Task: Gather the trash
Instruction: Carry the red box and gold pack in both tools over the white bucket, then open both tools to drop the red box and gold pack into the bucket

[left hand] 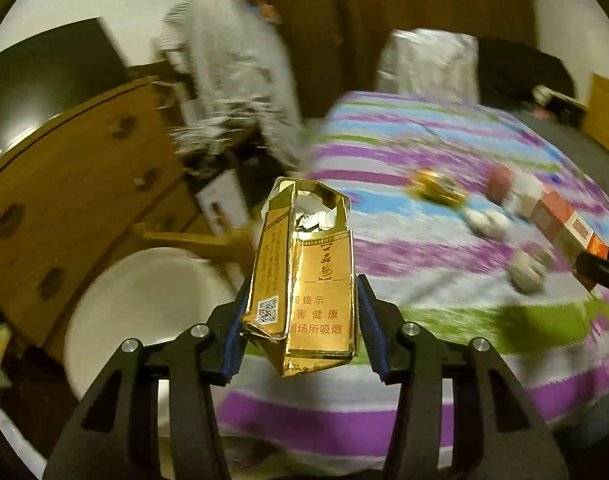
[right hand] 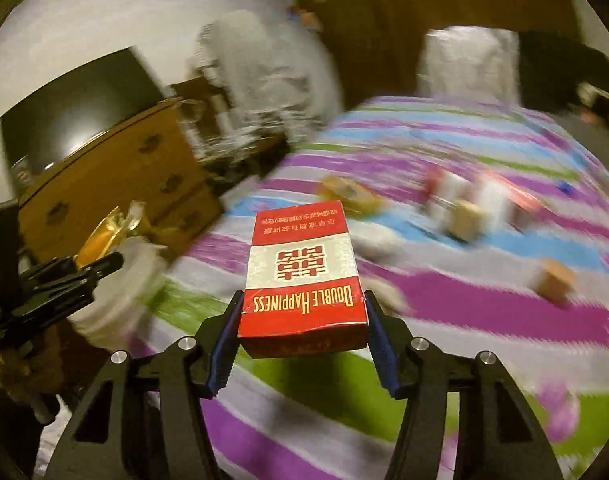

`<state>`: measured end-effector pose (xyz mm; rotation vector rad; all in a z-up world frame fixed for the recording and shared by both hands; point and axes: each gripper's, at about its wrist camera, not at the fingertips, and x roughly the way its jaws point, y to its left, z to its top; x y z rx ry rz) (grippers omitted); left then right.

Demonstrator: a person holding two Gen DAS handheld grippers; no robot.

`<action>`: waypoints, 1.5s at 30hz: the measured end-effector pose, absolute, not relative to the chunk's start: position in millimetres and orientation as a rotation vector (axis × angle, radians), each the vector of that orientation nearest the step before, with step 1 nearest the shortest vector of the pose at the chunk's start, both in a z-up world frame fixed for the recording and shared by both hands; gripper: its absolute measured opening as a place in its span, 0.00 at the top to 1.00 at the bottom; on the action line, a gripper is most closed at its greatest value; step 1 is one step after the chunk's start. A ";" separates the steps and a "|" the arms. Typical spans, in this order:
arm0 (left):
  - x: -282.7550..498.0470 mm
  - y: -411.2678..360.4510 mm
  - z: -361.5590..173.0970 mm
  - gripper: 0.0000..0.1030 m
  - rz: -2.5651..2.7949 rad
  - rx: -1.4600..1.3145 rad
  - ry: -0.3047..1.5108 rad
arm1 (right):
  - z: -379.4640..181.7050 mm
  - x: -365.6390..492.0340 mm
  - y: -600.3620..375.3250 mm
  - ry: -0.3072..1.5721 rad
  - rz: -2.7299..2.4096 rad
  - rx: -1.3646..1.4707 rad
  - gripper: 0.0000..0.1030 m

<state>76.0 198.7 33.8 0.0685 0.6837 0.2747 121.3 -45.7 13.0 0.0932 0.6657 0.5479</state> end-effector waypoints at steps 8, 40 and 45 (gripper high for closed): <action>50.4 300.6 48.5 0.54 0.477 -0.026 0.697 | 63.8 140.8 120.5 0.701 0.799 -0.033 0.43; 37.3 436.7 4.4 0.54 0.623 -0.162 0.786 | 48.5 139.6 378.0 0.820 0.949 -0.314 0.43; 39.3 438.5 2.9 0.54 0.619 -0.165 0.790 | 47.1 143.1 378.3 0.826 0.947 -0.306 0.42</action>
